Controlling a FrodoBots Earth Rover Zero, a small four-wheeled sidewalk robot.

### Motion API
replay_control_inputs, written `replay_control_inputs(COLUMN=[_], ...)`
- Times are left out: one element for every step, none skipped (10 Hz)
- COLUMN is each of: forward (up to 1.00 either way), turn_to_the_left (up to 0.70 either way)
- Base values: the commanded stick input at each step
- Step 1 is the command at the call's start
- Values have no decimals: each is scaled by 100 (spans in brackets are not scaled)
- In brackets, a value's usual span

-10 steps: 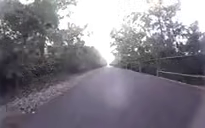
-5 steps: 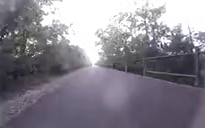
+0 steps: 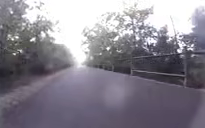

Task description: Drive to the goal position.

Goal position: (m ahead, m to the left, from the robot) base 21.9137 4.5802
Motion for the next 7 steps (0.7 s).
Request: replay_control_inputs(forward=[100,100,100,100,100,100,100], turn_to_the_left=[0,0,0,0,0,0,0])
